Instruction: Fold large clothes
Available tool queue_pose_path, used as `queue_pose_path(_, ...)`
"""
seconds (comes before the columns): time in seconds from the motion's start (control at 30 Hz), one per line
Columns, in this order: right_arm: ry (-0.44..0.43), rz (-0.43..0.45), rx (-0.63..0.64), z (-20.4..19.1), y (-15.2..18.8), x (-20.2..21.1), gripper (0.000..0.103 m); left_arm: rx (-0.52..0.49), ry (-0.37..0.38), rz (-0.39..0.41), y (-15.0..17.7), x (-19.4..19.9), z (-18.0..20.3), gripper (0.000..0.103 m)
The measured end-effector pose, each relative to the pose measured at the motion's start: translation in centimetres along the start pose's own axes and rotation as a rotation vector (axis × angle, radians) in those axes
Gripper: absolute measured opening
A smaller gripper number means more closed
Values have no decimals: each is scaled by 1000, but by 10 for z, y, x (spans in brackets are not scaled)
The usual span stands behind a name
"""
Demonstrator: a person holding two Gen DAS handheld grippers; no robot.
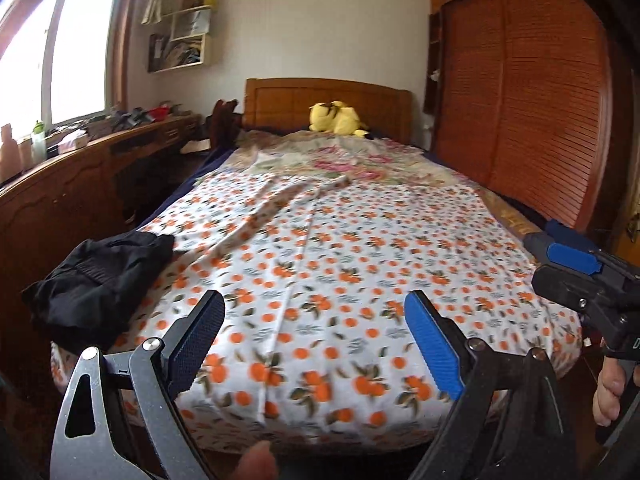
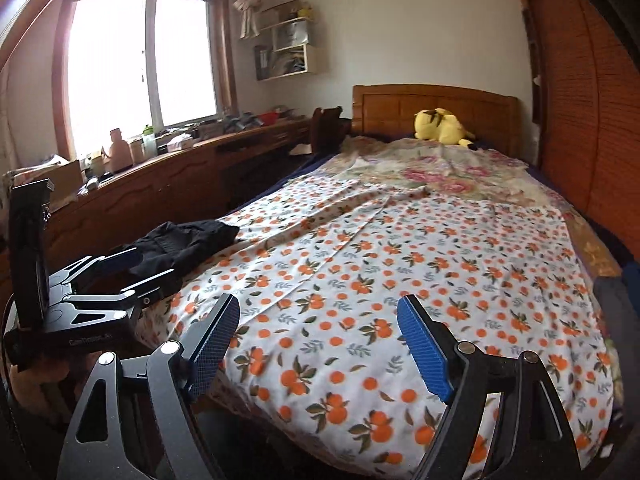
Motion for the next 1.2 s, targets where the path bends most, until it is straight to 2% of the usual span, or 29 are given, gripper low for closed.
queue_pose_path(0.2,115,49,-57,15,18,44,83,-47,68,23,0,14,45,92)
queue_pose_path(0.5,182,111,-92,8,25,75,83,-72,65,59,-3,34,63,92)
queue_pose_path(0.8,191,109,-81,4,41,72,83,-72,50,60,3,38,61,92)
queue_pose_path(1.2,184,112,-84,14,43,73,83,-74,44,64,3,40,58,92)
Point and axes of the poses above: each gripper's, at about its wrist camera, not at the fingertips, and x roughly against the way its jaws point, z to its right, y to its underside, the point moved 5 cm from there along -x, roughly the way its jaws point, and after that the axes turned 10 degrees about x, right-handed, at the moved point
